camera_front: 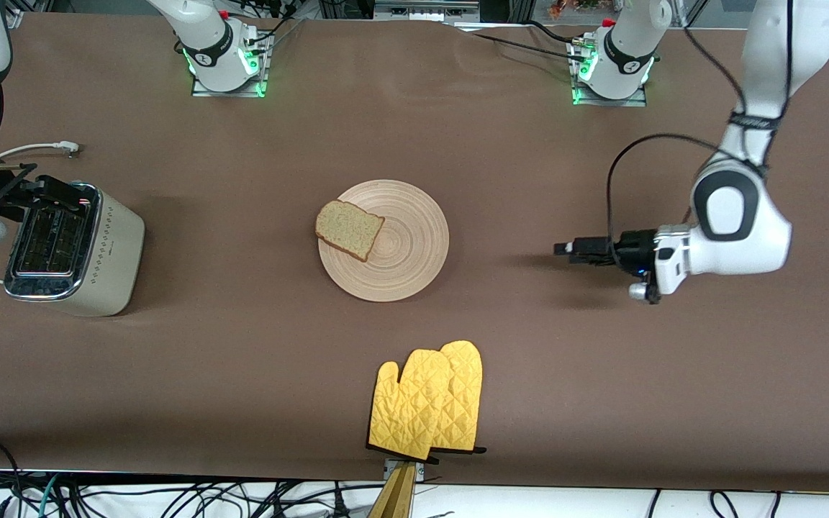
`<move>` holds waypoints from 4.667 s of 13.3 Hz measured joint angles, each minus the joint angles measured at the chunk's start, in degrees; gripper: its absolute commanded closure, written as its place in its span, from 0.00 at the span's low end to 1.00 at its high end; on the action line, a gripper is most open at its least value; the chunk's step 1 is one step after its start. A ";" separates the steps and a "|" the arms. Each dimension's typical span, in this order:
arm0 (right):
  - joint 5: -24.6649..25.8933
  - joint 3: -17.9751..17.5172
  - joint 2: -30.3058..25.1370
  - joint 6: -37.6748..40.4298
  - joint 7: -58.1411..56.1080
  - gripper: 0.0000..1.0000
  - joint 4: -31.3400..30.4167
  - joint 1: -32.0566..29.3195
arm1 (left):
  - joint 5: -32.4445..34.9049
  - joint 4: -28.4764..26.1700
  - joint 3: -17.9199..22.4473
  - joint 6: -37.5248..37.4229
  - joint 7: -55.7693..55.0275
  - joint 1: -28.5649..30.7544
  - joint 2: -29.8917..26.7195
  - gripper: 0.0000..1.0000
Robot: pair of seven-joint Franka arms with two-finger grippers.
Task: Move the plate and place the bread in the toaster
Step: 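Withdraw the left gripper while the right gripper reaches toward the bread, then lower the open right gripper onto the bread slice edge, then close the right gripper on the bread slice, then lift the bread with the right gripper and carry it above the toaster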
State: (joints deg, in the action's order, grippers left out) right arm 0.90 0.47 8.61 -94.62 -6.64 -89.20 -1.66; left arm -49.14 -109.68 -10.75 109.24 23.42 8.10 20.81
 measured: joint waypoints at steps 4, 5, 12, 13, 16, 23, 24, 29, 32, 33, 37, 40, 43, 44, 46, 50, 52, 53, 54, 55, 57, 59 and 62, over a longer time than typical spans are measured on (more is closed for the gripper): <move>-6.42 0.18 0.80 2.05 1.78 0.00 -0.92 -0.22 | 24.01 -0.32 -0.94 -3.93 -9.08 0.23 -9.95 0.00; -9.75 0.20 0.94 2.04 4.61 0.00 -2.21 -0.22 | 30.59 0.24 -1.81 -5.48 -11.25 -0.04 -11.35 0.00; -17.86 -6.45 1.39 -14.18 21.69 0.00 -19.60 0.55 | 53.35 10.66 -0.82 -10.81 -14.61 -2.03 -12.91 0.00; -18.00 -8.59 1.38 -16.36 25.41 0.00 -21.49 0.65 | 53.35 11.31 -0.16 -12.18 -15.19 -2.01 -12.91 0.00; -18.05 -13.75 1.36 -22.81 34.24 0.00 -25.69 1.02 | 53.35 17.00 1.20 -20.00 -25.70 -1.94 -12.97 0.00; -18.91 -21.31 4.27 -35.06 42.25 0.00 -34.03 1.05 | 50.64 22.26 7.00 -24.01 -32.25 -5.00 -14.14 0.00; -18.97 -22.35 5.19 -36.53 43.52 0.00 -34.40 1.04 | 50.52 22.27 7.01 -24.13 -32.49 -5.24 -15.07 0.00; -19.01 -26.17 10.33 -42.98 46.68 0.00 -35.13 1.08 | 50.17 22.26 6.96 -24.64 -33.31 -6.04 -17.06 0.00; -19.01 -26.50 12.38 -44.77 46.68 0.00 -35.17 1.31 | 49.53 22.25 6.97 -24.64 -33.94 -6.03 -16.93 0.00; -19.02 -26.59 13.08 -45.45 46.68 0.00 -35.19 1.70 | 49.52 22.25 7.00 -24.64 -34.15 -5.99 -16.92 0.00; -19.03 -26.64 15.69 -48.02 46.70 0.33 -35.23 3.18 | 49.52 22.24 7.15 -24.64 -34.26 -5.68 -16.88 0.00; -19.04 -26.64 15.89 -48.11 46.70 0.78 -35.22 3.17 | 49.52 22.27 7.54 -24.63 -34.26 -5.56 -16.75 0.00; -19.09 -26.70 15.83 -48.31 46.70 1.00 -35.08 3.18 | 49.52 22.30 7.61 -24.63 -34.26 -5.39 -16.66 0.00; -19.09 -26.73 15.79 -48.32 46.70 1.00 -35.08 3.22 | 49.52 22.30 7.63 -24.63 -34.26 -5.38 -16.61 0.00; -19.10 -26.81 15.63 -48.31 46.70 1.00 -35.05 3.47 | 49.52 22.30 7.76 -24.63 -34.26 -5.31 -16.60 0.00; -19.10 -26.92 15.44 -48.43 46.66 1.00 -34.13 4.41 | 49.52 22.30 7.79 -24.63 -34.26 -5.29 -16.59 0.00; -19.06 -26.92 15.18 -47.53 46.44 1.00 -32.91 4.48 | 49.52 22.30 7.79 -24.63 -34.26 -5.29 -16.57 0.00; -18.94 -26.87 14.85 -45.67 46.43 1.00 -31.72 4.48 | 49.52 22.30 7.79 -24.63 -34.26 -5.29 -16.55 0.00; -18.48 -26.68 14.44 -42.77 46.40 1.00 -30.04 4.48 | 49.52 22.30 7.79 -24.63 -34.26 -5.29 -16.50 0.00; -17.46 -26.23 13.98 -39.14 46.40 1.00 -27.97 4.46 | 49.52 22.30 7.79 -24.63 -34.26 -5.27 -16.42 0.00; -15.07 -24.31 13.05 -29.72 46.40 1.00 -22.44 4.37 | 49.52 22.30 7.79 -24.54 -34.26 -5.23 -16.22 0.00; -14.13 -21.63 12.50 -20.44 46.39 1.00 -16.29 4.16 | 49.52 22.30 7.79 -24.50 -34.26 -5.23 -16.05 0.00; -13.14 -16.51 12.40 -8.75 43.59 1.00 -7.40 3.94 | 49.52 22.30 7.79 -24.47 -34.26 -5.22 -15.89 0.00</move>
State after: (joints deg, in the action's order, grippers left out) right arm -12.24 -16.04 21.01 -103.36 36.94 -96.60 2.27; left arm 0.39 -87.38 -2.95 84.77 -10.84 2.88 4.91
